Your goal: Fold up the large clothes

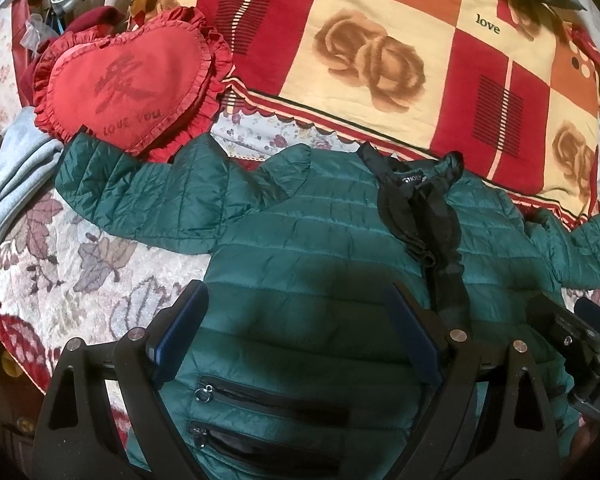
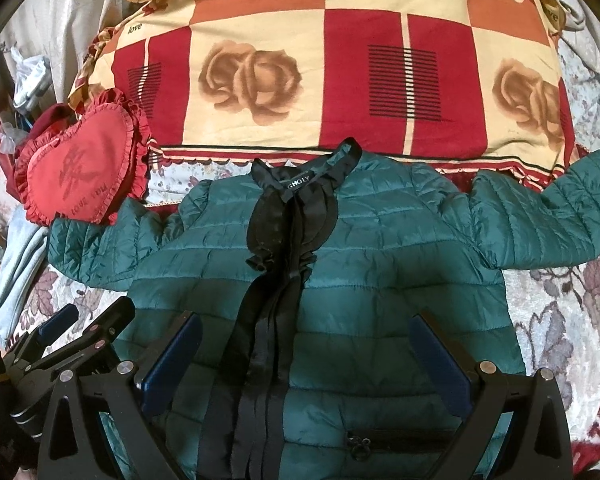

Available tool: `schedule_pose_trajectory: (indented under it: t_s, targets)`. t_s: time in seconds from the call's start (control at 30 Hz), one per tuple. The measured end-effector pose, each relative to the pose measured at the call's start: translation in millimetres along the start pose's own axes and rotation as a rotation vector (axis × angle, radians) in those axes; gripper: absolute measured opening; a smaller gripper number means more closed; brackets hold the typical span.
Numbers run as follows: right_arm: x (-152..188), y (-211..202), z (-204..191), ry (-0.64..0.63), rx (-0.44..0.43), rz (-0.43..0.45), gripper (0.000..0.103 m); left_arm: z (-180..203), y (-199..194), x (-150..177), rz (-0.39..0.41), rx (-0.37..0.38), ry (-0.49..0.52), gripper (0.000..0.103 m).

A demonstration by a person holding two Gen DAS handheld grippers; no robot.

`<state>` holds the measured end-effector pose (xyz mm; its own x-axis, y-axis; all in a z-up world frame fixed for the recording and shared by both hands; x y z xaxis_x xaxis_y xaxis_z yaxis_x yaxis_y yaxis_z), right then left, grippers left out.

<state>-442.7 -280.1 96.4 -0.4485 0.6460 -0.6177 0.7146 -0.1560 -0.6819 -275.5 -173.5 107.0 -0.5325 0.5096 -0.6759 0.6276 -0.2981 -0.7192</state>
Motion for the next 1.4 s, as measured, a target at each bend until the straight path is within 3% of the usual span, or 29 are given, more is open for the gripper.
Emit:
schedule_pose_trajectory:
  t_s: [1.4]
  targets:
    - [8.2, 17.1, -10.6, 0.007, -0.03, -0.034, 0.103, -25.4, 19.9, 2.7, -0.032, -0.029, -0.027, 0.09]
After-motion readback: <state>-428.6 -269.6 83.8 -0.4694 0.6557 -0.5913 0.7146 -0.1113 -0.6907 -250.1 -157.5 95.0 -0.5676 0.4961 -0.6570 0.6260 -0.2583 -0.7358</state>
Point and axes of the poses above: each gripper's, at about its wrist camera, not at the fingertips, and y roughly the way its jaws point, z to its right, x to its underside, the point moved 4 cm from there along y, roughly the way its jaws point, and after that the axes turned 11 degrees about -x, right-handed, at the moved point
